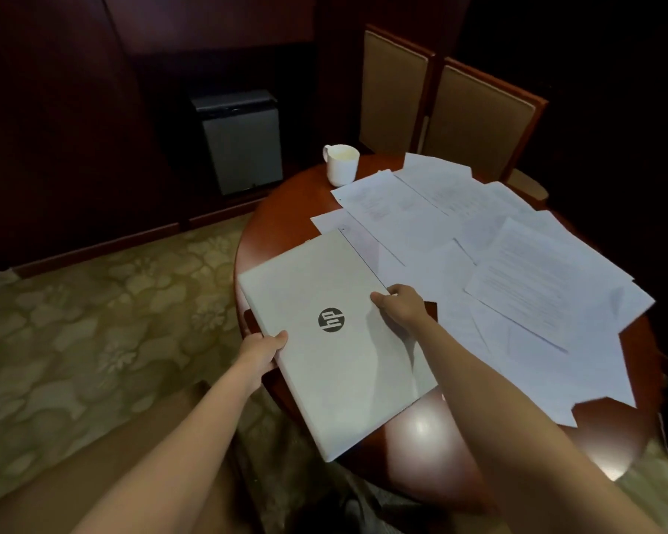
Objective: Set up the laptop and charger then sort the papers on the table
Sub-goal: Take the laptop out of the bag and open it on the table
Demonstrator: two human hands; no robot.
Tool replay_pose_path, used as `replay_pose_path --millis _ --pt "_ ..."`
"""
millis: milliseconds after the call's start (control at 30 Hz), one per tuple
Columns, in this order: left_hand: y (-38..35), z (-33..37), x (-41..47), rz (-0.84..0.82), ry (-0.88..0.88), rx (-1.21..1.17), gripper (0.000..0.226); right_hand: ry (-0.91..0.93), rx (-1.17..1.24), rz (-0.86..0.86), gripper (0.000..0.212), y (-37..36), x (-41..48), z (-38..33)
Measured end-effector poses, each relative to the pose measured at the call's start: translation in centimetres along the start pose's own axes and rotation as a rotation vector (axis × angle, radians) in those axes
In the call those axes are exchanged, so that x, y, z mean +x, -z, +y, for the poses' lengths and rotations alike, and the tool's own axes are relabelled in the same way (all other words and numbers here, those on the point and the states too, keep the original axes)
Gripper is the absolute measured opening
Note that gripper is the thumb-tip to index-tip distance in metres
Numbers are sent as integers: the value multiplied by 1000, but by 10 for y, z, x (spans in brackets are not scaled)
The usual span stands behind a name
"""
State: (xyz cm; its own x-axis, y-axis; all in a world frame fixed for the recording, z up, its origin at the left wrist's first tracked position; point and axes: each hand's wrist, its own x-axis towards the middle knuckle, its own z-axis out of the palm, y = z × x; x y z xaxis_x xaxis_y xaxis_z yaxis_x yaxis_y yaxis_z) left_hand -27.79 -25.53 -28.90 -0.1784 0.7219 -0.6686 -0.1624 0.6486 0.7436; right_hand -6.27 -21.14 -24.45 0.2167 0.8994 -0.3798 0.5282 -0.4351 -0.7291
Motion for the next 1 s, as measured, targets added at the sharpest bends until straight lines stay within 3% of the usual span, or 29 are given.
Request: replay_pose_path --millis 200,333,600,833,1000 --pt "-5 6 29 82 36 88 30 -3 -104 -79 38 -11 38 -3" --pt "-9 7 46 124 41 136 11 -5 -142 -111 44 -16 56 0" --pt "-17 17 53 203 51 373 34 16 -166 -127 34 -19 73 9" --pt "-19 26 51 187 57 542 27 19 -141 -99 42 -22 81 16" --pt "-26 25 52 174 52 587 26 16 -152 -59 36 -19 88 22"
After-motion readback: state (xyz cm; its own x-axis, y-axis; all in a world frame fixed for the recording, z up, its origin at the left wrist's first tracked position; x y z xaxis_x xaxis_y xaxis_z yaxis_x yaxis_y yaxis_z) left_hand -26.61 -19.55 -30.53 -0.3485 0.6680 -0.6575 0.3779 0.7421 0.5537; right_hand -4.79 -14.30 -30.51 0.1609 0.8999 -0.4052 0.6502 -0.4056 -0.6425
